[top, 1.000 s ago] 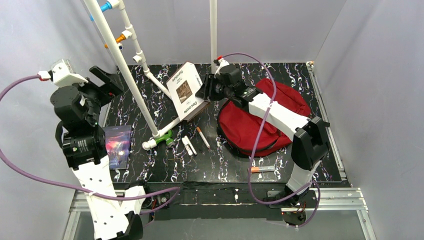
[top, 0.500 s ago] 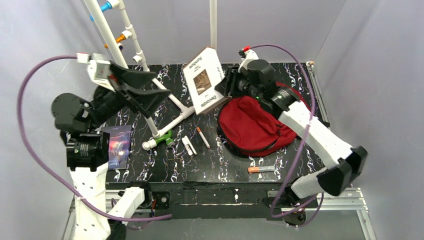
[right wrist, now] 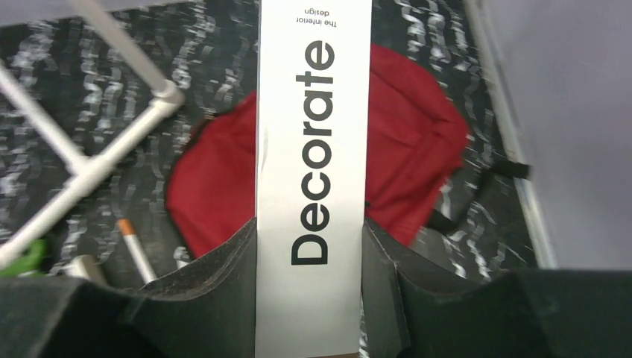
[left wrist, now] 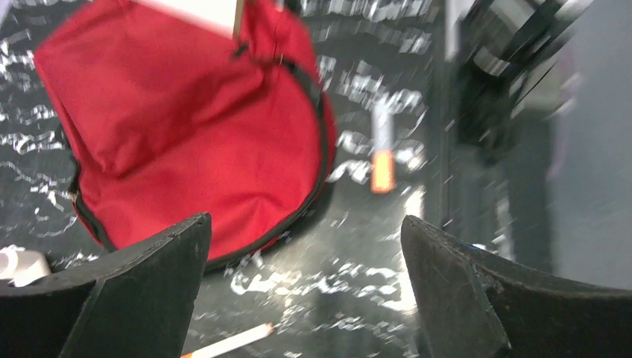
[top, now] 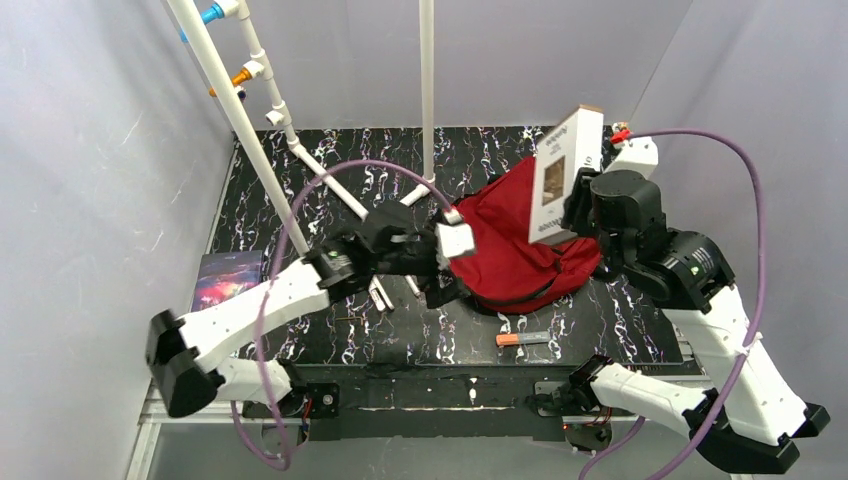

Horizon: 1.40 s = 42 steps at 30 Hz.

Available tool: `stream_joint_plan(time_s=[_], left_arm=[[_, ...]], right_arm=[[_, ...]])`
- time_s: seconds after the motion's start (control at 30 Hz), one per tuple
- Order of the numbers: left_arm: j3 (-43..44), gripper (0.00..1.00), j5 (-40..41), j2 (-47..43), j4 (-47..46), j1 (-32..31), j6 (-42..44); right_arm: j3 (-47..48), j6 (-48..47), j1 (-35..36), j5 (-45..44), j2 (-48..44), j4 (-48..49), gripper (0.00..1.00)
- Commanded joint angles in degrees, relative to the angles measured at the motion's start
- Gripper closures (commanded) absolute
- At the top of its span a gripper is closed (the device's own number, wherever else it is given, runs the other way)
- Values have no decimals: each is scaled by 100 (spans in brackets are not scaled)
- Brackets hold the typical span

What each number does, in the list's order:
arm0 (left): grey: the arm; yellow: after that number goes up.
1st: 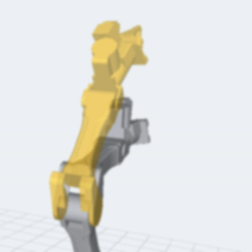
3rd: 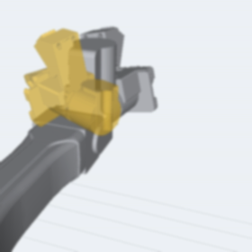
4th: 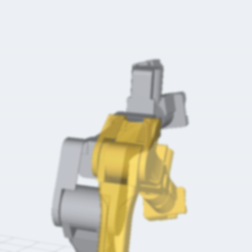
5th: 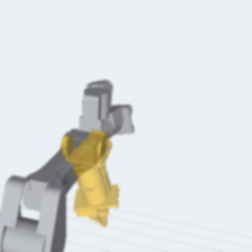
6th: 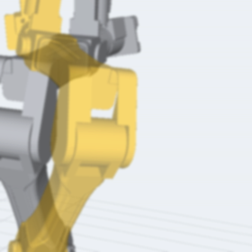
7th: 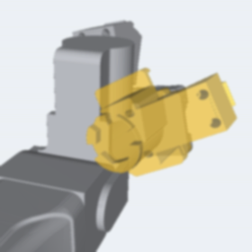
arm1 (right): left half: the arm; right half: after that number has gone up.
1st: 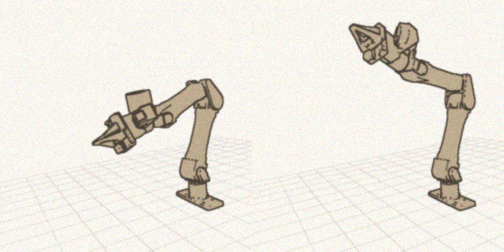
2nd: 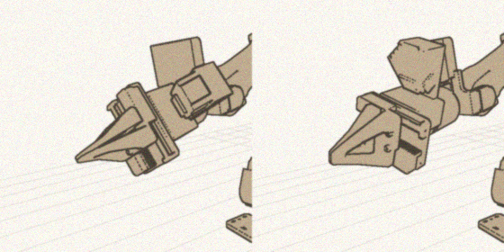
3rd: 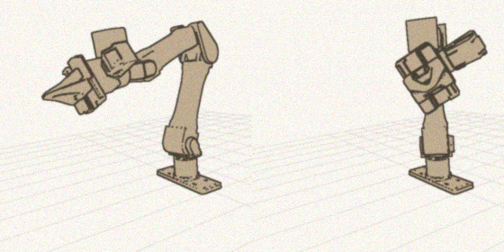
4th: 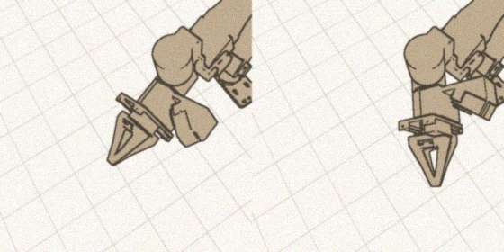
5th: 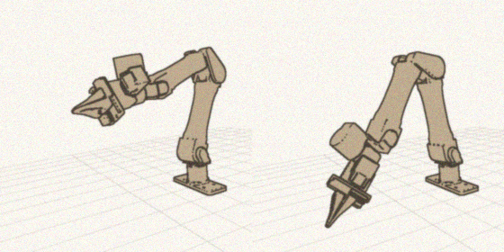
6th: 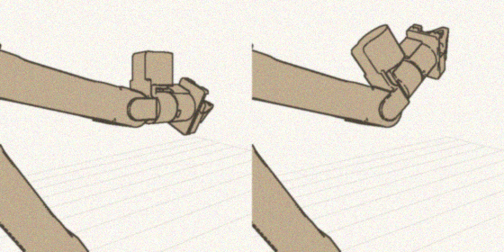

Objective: Pack the student bag
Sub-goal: Pick up the book from the center of the board, then place the book in the student bag.

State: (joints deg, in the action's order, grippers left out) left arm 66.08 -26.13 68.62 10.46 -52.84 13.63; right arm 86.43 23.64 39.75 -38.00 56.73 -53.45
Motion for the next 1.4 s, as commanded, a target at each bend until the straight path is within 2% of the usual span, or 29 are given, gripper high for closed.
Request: stream_joint_plan(time_s=[0.0,0.13,0.23,0.43,0.63,0.73,0.77,0.83,0.87,0.9,1.07,1.13,1.2,1.3,1.37], left_arm=[[-355,2,1366,825,-37,-366,2026],[-588,2,1824,1970,-689,-442,2327],[-715,2,2029,2469,-1304,-493,2453],[-649,11,2426,3117,-1794,-654,2678],[-687,23,2739,3311,-2462,-701,2330],[-579,42,2769,3360,-2523,-701,2214],[-525,53,2790,3390,-2516,-703,2184],[-360,86,2783,3388,-2363,-701,2122],[-240,94,2713,3360,-2177,-683,2028],[-97,97,2628,3315,-1972,-657,1871],[847,100,1304,3203,-611,-238,866],[1073,100,1001,3185,-493,-57,436],[1249,100,1227,3193,-545,140,-162],[1548,100,1658,3150,-756,558,-1490],[1883,100,1588,3213,-520,668,-1799]], right_arm=[[70,62,-11,-1158,-140,-876,94],[108,124,-13,-1310,-314,-1102,94],[-28,257,-11,-1276,-510,-1099,94],[-468,532,-15,-885,-853,-1002,94],[-574,603,-11,-742,-987,-1008,94],[-571,607,-11,-650,-1003,-1032,95],[-556,607,-11,-591,-997,-1062,95],[-509,610,-11,-479,-975,-1188,95],[-467,602,-11,-438,-959,-1303,95],[-411,599,-11,-398,-939,-1461,95],[-4,598,-11,-138,-833,-2369,96],[75,559,-11,13,-915,-2515,96],[94,570,-11,87,-990,-2561,95],[-59,664,-11,99,-1098,-2447,95],[-126,713,-11,183,-1103,-2282,95]])
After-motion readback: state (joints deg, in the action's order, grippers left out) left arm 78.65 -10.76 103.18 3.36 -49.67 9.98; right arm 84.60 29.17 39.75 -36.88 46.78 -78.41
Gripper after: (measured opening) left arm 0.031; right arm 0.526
